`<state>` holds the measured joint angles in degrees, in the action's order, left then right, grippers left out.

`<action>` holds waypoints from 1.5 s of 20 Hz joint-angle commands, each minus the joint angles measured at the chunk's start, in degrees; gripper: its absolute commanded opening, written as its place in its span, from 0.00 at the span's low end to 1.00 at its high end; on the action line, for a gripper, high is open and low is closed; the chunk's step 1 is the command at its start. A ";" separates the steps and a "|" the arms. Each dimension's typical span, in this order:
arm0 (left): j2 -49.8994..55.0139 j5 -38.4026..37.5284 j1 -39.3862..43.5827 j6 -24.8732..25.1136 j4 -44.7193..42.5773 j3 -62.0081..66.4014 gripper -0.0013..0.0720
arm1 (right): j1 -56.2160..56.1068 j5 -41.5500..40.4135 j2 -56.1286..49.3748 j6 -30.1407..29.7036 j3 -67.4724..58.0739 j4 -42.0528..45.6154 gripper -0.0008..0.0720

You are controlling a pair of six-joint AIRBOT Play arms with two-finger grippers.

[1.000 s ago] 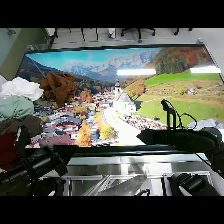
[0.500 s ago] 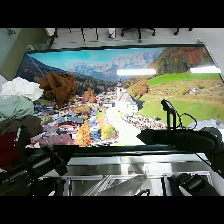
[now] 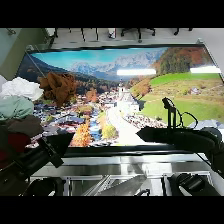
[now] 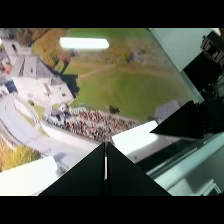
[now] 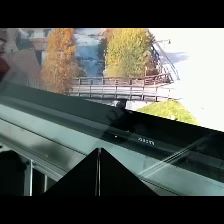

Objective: Fold the shirts.

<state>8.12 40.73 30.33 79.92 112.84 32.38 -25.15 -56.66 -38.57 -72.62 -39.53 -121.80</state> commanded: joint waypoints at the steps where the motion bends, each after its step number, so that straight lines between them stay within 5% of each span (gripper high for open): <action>1: 2.12 -5.42 -3.54 -6.97 -11.67 1.11 0.04 | 0.02 5.05 -0.04 -0.24 0.00 0.04 0.04; 3: 10.05 -0.28 -10.62 -7.78 -22.86 4.81 0.08 | 0.07 10.54 -0.24 -3.50 0.00 0.07 0.04; 4: 15.74 0.17 -14.99 -4.26 -26.18 7.34 0.53 | 0.07 13.22 -0.48 -6.01 -0.02 0.09 0.06; 5: 21.51 -0.13 -19.34 -1.79 -27.39 10.01 0.91 | 0.07 15.02 -0.79 -7.28 -0.02 0.07 0.17; 6: 27.96 0.33 -24.15 -1.29 -27.52 13.42 0.98 | 0.07 16.33 -1.20 -7.37 -0.02 0.24 0.48; 7: 34.36 0.85 -28.59 -1.29 -27.43 16.87 0.98 | 0.07 17.20 -1.75 -7.34 -0.02 0.55 0.63; 12: 67.67 5.31 -42.95 -1.29 -27.12 38.47 0.98 | 3.91 19.23 -6.21 -7.32 -0.02 2.60 0.66; 21: 103.91 4.70 -37.64 0.68 -21.40 72.00 0.98 | 9.38 19.67 -15.54 -7.32 -0.02 2.58 0.66; 24: 109.44 8.22 -37.92 0.66 -21.35 77.77 0.98 | 9.38 19.65 -17.44 -7.32 -0.02 2.58 0.65; 26: 111.58 10.51 -37.92 0.63 -21.31 80.39 0.43 | 9.40 19.65 -17.53 -7.32 -0.02 2.58 0.65; 27: 112.17 11.08 -37.66 0.63 -21.35 80.94 0.32 | 9.46 19.63 -17.53 -7.32 -0.02 2.58 0.65; 28: 112.41 11.13 -37.55 0.66 -21.35 80.81 0.32 | 9.46 19.58 -17.51 -7.32 -0.02 2.58 0.65; 30: 112.32 13.35 -37.31 0.59 -21.03 80.81 0.03 | 9.46 19.21 -17.51 -7.34 -0.04 2.14 0.65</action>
<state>119.09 51.05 -7.29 80.60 91.55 111.77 -15.75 -37.01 -55.81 -79.99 -39.53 -119.26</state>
